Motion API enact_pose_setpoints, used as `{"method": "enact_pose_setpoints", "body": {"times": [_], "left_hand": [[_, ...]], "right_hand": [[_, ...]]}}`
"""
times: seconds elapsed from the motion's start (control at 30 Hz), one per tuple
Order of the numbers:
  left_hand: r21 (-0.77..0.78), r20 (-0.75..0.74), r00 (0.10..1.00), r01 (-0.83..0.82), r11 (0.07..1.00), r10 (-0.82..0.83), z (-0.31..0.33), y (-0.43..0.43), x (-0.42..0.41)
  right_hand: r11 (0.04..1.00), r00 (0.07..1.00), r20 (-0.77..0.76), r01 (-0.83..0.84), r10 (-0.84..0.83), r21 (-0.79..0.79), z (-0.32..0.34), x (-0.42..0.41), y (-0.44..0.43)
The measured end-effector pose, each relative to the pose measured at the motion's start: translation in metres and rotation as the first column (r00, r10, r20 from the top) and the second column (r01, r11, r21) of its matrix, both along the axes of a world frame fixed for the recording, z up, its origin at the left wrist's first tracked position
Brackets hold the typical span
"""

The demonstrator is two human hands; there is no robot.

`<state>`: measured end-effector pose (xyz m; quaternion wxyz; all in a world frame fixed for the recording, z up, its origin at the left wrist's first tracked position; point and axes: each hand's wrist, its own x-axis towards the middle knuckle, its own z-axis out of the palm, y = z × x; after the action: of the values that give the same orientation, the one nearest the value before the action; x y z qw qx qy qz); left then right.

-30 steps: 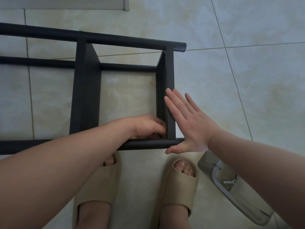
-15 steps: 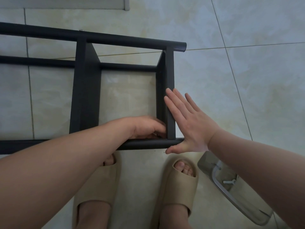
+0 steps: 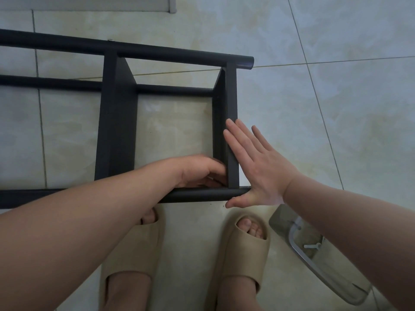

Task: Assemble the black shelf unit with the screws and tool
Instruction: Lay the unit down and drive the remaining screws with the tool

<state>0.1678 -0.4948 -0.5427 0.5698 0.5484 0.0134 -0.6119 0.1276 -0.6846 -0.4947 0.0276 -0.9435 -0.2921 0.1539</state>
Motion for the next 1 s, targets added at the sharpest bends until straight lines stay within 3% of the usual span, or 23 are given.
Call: {"method": "enact_pose_setpoints", "body": {"times": [0.13, 0.4, 0.67, 0.87, 1.0], "left_hand": [[0.107, 0.126, 0.99, 0.047, 0.993, -0.06, 0.0015, 0.0006, -0.0011], [0.025, 0.015, 1.0, -0.023, 0.999, 0.023, 0.0021, -0.0007, 0.0002], [0.12, 0.134, 0.989, 0.039, 0.992, -0.056, 0.002, 0.0007, -0.0004], [0.022, 0.013, 0.999, -0.043, 0.999, 0.042, -0.0006, -0.0019, 0.0001], [0.092, 0.136, 0.989, 0.043, 0.995, -0.055, 0.0, -0.0009, 0.0004]], "right_hand": [[1.0, 1.0, 0.002, -0.002, 0.002, 0.004, -0.0001, 0.0002, 0.0], [1.0, 1.0, 0.001, -0.004, 0.004, 0.001, 0.0003, 0.0008, -0.0004], [1.0, 1.0, -0.006, 0.0, 0.0, 0.002, 0.0003, 0.0005, -0.0001], [1.0, 1.0, -0.008, -0.002, 0.002, -0.002, 0.0005, 0.0012, -0.0001], [1.0, 1.0, -0.013, 0.0, 0.0, -0.006, 0.0013, 0.0011, -0.0002]]}}
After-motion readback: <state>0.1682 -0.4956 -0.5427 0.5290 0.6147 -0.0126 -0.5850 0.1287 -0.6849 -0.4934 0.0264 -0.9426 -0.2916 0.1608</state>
